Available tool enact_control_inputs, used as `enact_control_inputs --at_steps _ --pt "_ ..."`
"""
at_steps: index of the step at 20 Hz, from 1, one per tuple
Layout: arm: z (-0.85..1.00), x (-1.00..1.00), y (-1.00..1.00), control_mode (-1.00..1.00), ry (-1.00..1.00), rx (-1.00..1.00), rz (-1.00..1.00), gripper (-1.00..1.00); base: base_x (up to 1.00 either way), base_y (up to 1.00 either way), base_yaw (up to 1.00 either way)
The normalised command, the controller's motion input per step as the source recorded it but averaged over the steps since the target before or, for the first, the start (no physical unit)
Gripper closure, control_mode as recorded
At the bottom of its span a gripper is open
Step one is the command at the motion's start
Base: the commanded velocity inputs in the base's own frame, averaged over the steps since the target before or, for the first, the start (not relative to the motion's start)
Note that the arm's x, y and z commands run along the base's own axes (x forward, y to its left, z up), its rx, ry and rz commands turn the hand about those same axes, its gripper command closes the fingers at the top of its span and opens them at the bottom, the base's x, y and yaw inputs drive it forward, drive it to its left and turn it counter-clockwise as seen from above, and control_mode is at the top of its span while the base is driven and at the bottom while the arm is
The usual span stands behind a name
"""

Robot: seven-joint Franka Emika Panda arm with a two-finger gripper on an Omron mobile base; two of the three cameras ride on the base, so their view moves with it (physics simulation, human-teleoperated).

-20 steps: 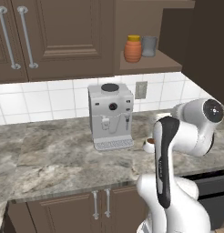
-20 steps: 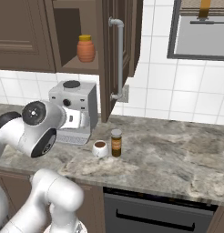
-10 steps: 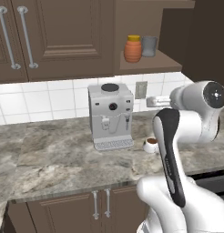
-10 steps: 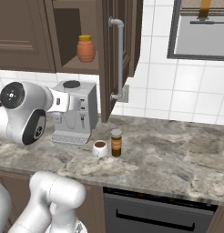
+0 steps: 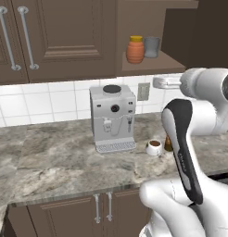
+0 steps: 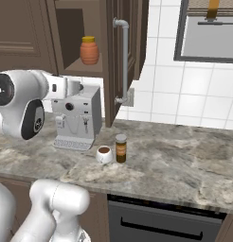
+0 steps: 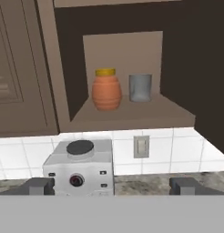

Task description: Pick the cinnamon and honey bottle from the cabinet and place them next to the mug.

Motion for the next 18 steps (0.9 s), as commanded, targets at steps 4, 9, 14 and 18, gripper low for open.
enact_control_inputs --at_steps 4,9,14,18 --pt "0.78 0.0 0.0 -1.0 -0.02 0.04 0.02 -1.0 0.0 0.0 0.0" --pt "0.59 0.01 0.0 -1.0 0.04 0.01 0.0 -1.0 0.0 0.0 0.0" --pt "0.09 0.27 0.0 -1.0 0.07 0.0 0.0 -1.0 0.0 0.0 0.0" --pt "0.0 0.1 0.0 -1.0 0.0 0.0 0.03 -1.0 0.0 0.0 0.0"
